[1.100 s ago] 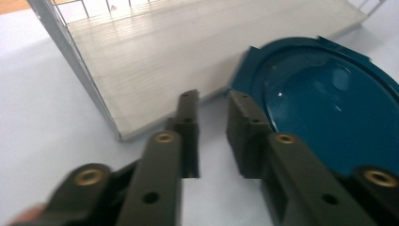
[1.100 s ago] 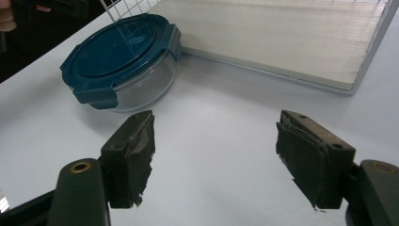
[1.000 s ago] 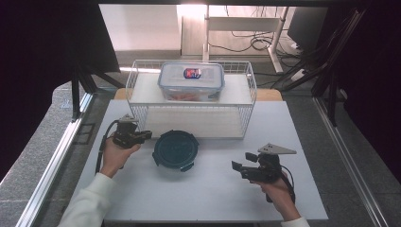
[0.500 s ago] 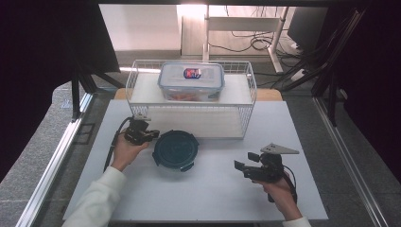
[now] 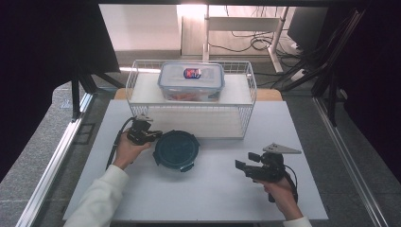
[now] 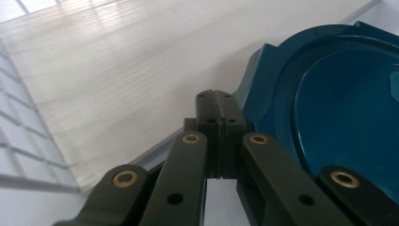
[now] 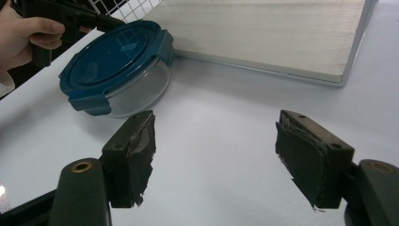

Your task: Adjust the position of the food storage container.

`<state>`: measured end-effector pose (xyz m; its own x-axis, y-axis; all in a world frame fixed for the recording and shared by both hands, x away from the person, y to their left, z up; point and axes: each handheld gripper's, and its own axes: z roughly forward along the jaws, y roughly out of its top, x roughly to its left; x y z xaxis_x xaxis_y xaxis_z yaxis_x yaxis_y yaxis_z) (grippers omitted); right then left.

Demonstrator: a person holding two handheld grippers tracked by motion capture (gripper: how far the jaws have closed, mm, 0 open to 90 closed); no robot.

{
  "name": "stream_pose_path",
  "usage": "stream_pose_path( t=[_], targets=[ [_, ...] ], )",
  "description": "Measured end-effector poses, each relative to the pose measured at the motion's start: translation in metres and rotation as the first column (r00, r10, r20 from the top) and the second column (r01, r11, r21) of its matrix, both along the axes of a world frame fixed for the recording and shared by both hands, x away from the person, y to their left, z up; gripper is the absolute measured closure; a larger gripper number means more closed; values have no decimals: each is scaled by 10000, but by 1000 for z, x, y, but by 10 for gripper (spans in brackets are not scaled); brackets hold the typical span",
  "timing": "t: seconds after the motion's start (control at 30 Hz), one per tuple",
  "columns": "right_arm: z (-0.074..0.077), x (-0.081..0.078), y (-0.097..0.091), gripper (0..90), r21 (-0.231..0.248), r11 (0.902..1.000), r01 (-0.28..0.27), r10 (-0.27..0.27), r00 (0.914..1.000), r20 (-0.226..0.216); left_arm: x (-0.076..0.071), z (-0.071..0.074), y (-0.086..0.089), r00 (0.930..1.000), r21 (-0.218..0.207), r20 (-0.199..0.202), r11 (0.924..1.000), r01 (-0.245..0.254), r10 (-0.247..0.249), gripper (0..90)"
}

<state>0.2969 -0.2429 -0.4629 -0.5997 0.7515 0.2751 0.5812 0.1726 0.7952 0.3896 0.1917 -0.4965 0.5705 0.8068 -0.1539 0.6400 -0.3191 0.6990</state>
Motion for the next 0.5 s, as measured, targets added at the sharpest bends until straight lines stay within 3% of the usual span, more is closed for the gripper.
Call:
stream_pose_path(
  t=[0.07, 0.5],
  targets=[
    [0, 0, -1, 286, -23, 10000, 37, -37, 10000, 8, 0, -1, -5, 9995, -83, -46, 9994, 323, -323, 900],
    [-1, 1, -2, 286, -53, 10000, 81, -80, 10000, 17, -5, -3, -27, 9951, -45, -91, 9951, 987, -987, 900]
  ],
)
